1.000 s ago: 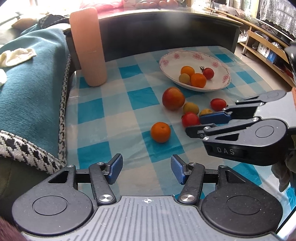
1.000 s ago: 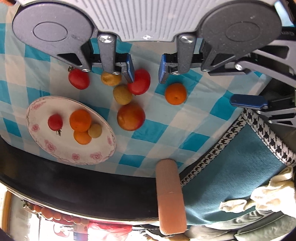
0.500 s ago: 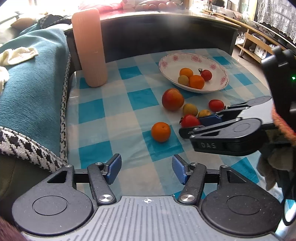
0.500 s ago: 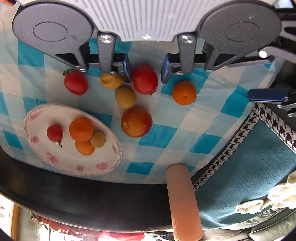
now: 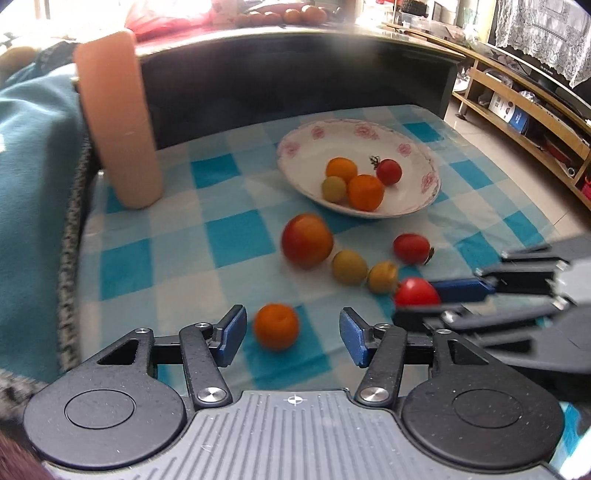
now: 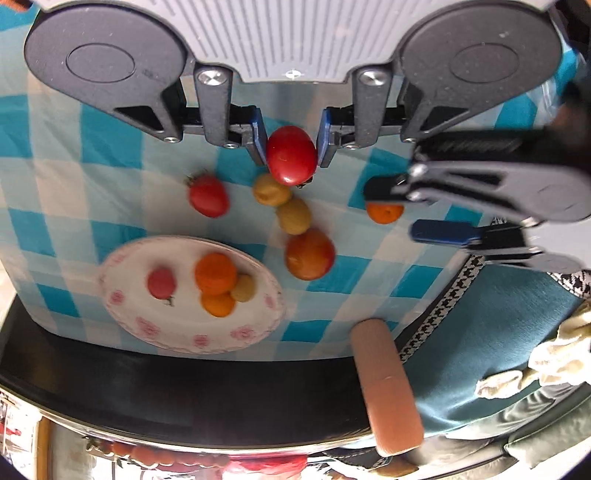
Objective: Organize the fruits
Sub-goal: 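Grasp another red tomato with the right gripper while the left gripper reaches a tangerine, then carry the red tomato in the right gripper over the plate while the left gripper carries the tangerine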
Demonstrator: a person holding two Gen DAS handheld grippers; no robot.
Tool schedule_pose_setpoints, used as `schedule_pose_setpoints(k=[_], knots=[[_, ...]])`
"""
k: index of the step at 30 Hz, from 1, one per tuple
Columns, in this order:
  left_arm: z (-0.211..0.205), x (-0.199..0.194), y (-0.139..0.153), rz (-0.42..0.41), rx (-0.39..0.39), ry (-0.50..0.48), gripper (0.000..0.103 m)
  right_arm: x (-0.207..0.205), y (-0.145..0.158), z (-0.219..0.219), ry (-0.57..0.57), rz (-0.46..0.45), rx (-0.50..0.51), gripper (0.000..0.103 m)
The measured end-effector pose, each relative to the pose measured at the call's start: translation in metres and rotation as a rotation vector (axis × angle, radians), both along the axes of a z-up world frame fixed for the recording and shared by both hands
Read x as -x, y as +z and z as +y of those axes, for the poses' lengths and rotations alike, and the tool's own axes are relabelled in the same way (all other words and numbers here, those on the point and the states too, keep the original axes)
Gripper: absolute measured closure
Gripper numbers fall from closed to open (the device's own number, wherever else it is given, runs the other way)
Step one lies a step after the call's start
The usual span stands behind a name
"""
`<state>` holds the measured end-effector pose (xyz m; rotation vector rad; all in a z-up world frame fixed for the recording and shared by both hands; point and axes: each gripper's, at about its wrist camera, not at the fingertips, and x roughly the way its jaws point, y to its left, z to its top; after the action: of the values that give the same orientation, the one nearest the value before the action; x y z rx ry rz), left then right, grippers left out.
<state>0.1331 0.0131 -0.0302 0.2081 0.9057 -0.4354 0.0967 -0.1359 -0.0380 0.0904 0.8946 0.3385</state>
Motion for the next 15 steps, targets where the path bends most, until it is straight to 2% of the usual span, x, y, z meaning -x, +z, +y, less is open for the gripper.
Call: schedule_pose_setpoints(k=[2, 5, 10, 13, 15], knots=[[-0.007, -0.002, -0.008, 0.008, -0.021, 0.0, 0.041, 0.003, -0.001, -0.009, -0.007, 0.002, 0.002, 0.058], [-0.01, -0.001, -0.015, -0.021, -0.085, 0.004, 0.041, 0.005, -0.003, -0.021, -0.013, 0.012, -0.008, 0.058], [-0.005, -0.004, -0.018, -0.031, -0.105, 0.041, 0.049, 0.005, -0.003, -0.033, -0.018, 0.019, -0.012, 0.058], [-0.001, -0.009, -0.025, 0.014, -0.094, 0.052, 0.055, 0.005, -0.002, -0.037, -0.022, 0.021, -0.017, 0.058], [-0.002, -0.007, -0.024, 0.001, -0.101, 0.041, 0.058, 0.006, -0.001, -0.038, -0.021, 0.019, -0.015, 0.058]])
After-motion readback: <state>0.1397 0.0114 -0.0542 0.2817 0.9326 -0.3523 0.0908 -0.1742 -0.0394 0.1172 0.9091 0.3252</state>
